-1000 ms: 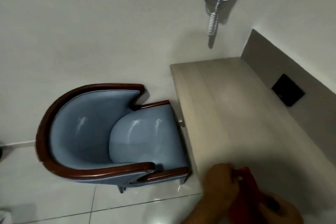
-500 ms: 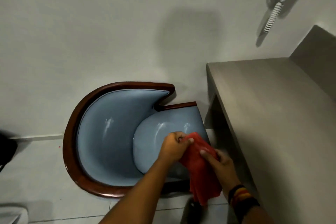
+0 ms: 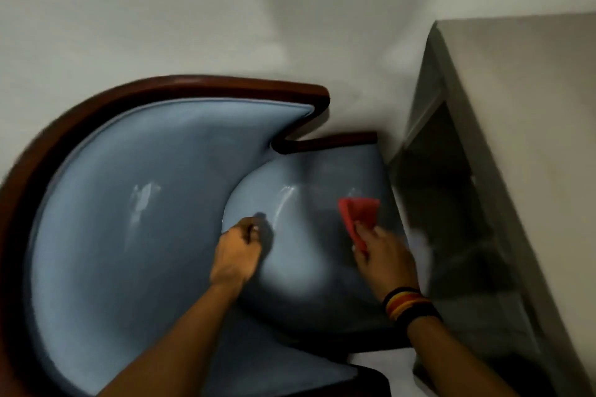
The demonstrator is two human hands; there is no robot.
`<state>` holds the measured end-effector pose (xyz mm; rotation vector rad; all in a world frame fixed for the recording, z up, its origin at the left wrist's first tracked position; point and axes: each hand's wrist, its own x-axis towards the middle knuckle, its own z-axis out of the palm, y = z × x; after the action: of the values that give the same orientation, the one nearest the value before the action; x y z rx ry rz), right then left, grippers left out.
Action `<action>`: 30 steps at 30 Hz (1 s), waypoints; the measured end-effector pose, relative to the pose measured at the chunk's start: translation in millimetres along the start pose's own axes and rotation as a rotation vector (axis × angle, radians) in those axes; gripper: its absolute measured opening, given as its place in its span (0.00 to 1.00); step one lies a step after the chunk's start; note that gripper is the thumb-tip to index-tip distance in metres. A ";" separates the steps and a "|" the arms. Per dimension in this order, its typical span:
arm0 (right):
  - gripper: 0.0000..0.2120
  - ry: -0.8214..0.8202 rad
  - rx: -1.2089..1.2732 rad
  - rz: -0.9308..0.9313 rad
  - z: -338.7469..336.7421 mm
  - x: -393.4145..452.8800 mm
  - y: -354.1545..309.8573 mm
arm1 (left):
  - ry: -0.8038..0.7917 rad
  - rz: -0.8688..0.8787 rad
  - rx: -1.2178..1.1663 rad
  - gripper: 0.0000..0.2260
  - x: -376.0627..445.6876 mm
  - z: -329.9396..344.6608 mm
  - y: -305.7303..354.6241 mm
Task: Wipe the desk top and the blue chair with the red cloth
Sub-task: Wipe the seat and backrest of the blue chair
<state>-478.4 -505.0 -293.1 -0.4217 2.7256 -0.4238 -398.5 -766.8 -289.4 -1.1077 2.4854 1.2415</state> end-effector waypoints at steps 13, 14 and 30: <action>0.32 0.073 -0.239 -0.130 113.2 32.4 20.8 | 0.201 0.445 0.355 0.27 101.6 57.7 -98.3; 0.32 0.124 -0.218 -0.026 110.7 43.3 24.8 | 0.213 0.428 0.341 0.27 102.5 61.3 -98.2; 0.28 -0.017 -0.239 -0.206 107.9 45.2 -4.5 | 0.273 0.425 0.310 0.28 101.3 66.9 -103.4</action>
<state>-476.7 -549.7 -401.2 -0.7694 2.7351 -0.1440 -413.4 -812.6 -441.4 -0.7371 3.1023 0.7736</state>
